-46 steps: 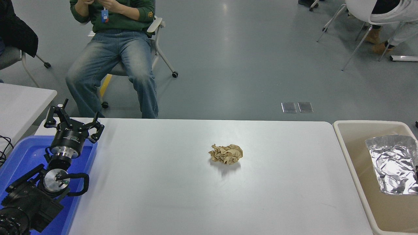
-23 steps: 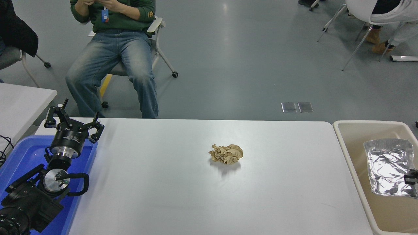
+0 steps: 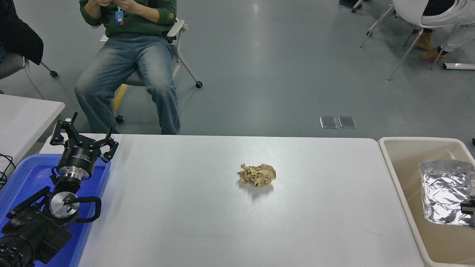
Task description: Clean the table surface
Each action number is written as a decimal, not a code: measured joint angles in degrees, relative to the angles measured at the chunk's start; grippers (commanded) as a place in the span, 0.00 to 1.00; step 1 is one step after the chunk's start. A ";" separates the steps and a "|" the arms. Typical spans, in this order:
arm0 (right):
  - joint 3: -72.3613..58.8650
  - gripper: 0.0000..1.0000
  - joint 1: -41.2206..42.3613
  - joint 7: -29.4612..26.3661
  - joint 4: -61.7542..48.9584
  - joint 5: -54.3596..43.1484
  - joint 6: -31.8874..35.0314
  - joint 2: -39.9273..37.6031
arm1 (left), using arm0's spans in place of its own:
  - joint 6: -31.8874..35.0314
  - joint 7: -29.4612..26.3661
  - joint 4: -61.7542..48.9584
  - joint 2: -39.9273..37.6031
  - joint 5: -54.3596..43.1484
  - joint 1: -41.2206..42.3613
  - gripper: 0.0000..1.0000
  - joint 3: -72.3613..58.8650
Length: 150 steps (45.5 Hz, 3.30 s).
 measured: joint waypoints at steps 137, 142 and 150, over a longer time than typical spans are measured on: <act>68.23 1.00 7.06 -7.03 38.96 39.97 10.96 -10.76 | 0.00 -0.02 0.00 -0.01 -0.01 0.00 1.00 -0.01; 74.55 1.00 2.57 -7.66 46.44 41.52 11.57 -9.06 | 0.00 0.01 0.00 -0.02 0.01 0.01 1.00 0.00; 80.16 1.00 -1.46 -8.10 55.01 42.79 12.00 -5.87 | 0.00 0.01 0.00 -0.01 0.00 -0.01 1.00 0.00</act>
